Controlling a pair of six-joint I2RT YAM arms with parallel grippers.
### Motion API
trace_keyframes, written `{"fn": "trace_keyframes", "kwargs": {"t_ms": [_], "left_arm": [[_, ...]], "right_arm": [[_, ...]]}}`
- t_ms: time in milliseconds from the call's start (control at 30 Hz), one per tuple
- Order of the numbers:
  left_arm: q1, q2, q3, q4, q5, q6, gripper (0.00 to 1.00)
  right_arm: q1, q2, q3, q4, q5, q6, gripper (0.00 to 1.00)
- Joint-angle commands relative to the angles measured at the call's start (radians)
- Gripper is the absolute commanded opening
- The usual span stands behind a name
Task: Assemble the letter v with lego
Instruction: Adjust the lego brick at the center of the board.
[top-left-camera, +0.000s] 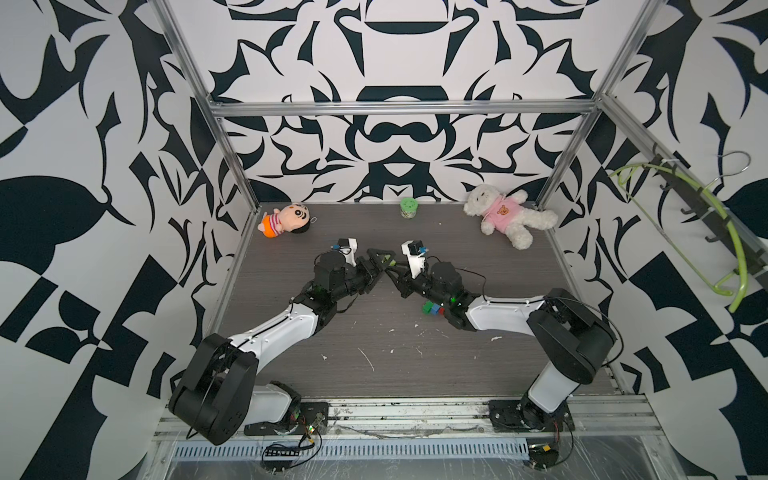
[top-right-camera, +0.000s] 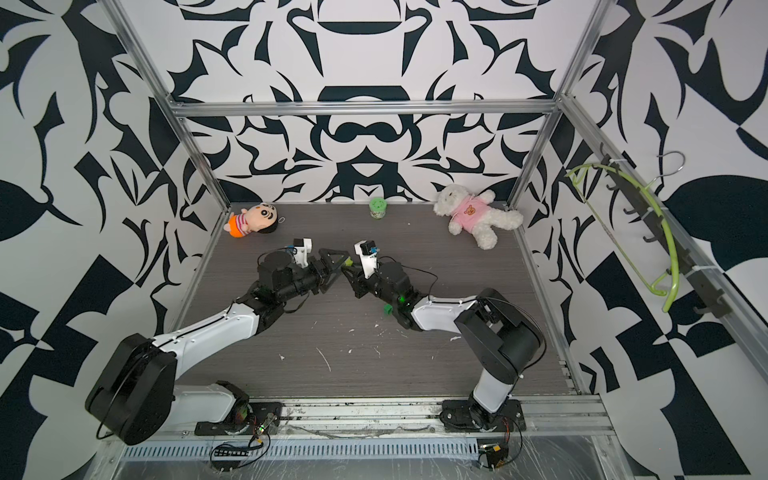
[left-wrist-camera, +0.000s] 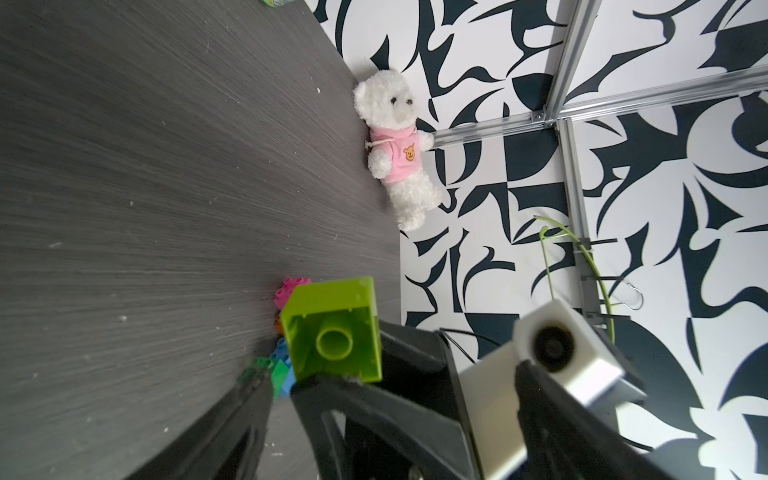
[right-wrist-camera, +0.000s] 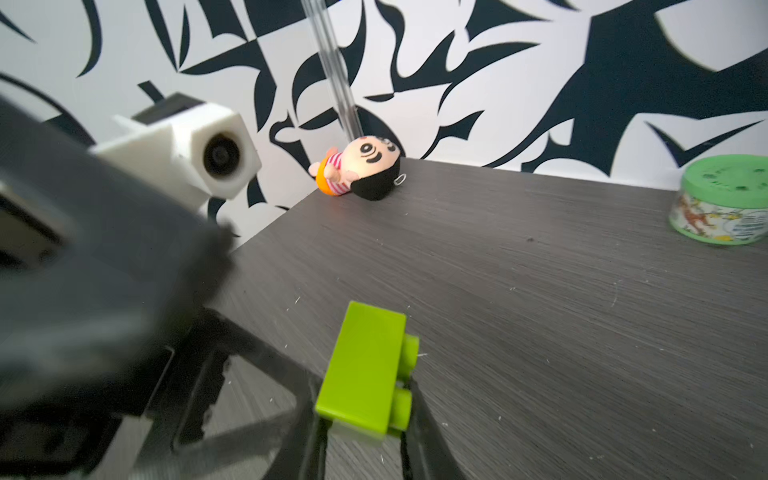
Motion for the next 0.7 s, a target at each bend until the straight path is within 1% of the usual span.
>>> {"fn": "trace_keyframes", "kwargs": {"t_ms": [0, 67, 100, 133, 167, 200, 267, 300, 333, 400, 467, 500, 567, 667], "left_arm": [[0.062, -0.083, -0.017, -0.077, 0.088, 0.094, 1.00], [0.110, -0.132, 0.008, -0.223, 0.127, 0.218, 0.99], [0.126, -0.152, 0.026, -0.302, 0.127, 0.278, 0.99], [0.144, -0.172, 0.049, -0.408, 0.112, 0.338, 0.99], [0.164, -0.186, 0.074, -0.503, 0.092, 0.380, 0.99], [0.181, -0.192, 0.084, -0.547, 0.093, 0.412, 0.99], [0.216, -0.198, 0.085, -0.591, 0.098, 0.439, 1.00], [0.230, -0.194, 0.078, -0.592, 0.098, 0.438, 0.99], [0.239, -0.186, 0.074, -0.588, 0.104, 0.441, 0.99], [0.244, -0.162, 0.070, -0.587, 0.112, 0.446, 0.99], [0.244, -0.137, 0.068, -0.581, 0.120, 0.447, 1.00], [0.244, -0.128, 0.065, -0.576, 0.119, 0.446, 0.99], [0.244, -0.119, 0.059, -0.573, 0.111, 0.445, 0.99], [0.244, -0.121, 0.051, -0.582, 0.099, 0.459, 0.99]], "right_arm": [[-0.100, -0.064, 0.049, -0.104, -0.342, -0.124, 0.04], [-0.159, -0.092, 0.052, -0.226, -0.551, -0.306, 0.01], [-0.182, -0.102, 0.068, -0.316, -0.654, -0.402, 0.00], [-0.199, -0.115, 0.097, -0.456, -0.704, -0.520, 0.00], [-0.202, -0.124, 0.142, -0.658, -0.740, -0.686, 0.00], [-0.202, -0.123, 0.187, -0.847, -0.759, -0.895, 0.00], [-0.201, -0.093, 0.259, -1.088, -0.765, -1.196, 0.00], [-0.202, -0.067, 0.303, -1.180, -0.784, -1.299, 0.00], [-0.204, -0.036, 0.339, -1.200, -0.791, -1.325, 0.00], [-0.181, 0.032, 0.419, -1.297, -0.752, -1.435, 0.00], [-0.151, 0.113, 0.501, -1.332, -0.694, -1.452, 0.00], [-0.138, 0.143, 0.533, -1.353, -0.687, -1.466, 0.00], [-0.109, 0.192, 0.555, -1.355, -0.691, -1.484, 0.00], [-0.076, 0.223, 0.508, -1.280, -0.668, -1.481, 0.00]]}}
